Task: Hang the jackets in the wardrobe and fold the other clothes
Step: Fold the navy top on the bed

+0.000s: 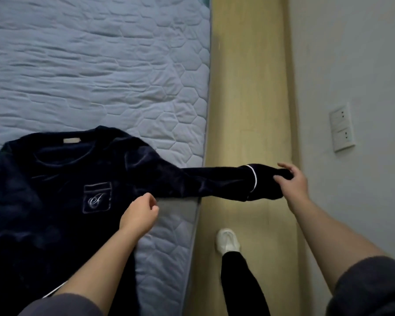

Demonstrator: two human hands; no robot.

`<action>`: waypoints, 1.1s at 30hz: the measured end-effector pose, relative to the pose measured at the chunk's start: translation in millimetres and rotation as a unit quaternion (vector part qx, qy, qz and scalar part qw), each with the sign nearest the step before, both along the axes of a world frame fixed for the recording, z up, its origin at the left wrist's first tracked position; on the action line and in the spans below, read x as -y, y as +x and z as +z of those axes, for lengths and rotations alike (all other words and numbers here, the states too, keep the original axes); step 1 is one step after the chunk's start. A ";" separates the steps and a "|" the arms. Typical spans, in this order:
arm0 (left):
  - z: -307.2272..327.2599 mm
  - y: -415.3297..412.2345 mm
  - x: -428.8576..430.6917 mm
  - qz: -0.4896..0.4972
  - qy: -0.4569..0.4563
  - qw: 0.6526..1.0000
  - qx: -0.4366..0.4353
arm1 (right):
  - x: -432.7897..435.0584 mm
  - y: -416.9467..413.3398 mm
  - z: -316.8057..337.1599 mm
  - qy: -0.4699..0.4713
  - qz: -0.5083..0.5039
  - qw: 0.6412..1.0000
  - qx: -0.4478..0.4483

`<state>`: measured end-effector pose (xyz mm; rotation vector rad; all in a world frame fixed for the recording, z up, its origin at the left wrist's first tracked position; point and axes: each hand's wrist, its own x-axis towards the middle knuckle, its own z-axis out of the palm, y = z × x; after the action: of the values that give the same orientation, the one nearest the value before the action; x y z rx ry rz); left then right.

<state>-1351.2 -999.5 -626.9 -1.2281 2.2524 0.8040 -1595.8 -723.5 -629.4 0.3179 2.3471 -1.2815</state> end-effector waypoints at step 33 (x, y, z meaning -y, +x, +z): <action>-111.8 -152.9 124.5 -0.040 -0.296 0.952 -0.062 | 99.6 -103.3 -135.3 0.249 0.704 0.636 0.196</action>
<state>-1504.1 -1123.9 -738.7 -1.3437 2.7385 0.1664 -1699.1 -823.1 -764.8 -0.8757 1.6024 0.2217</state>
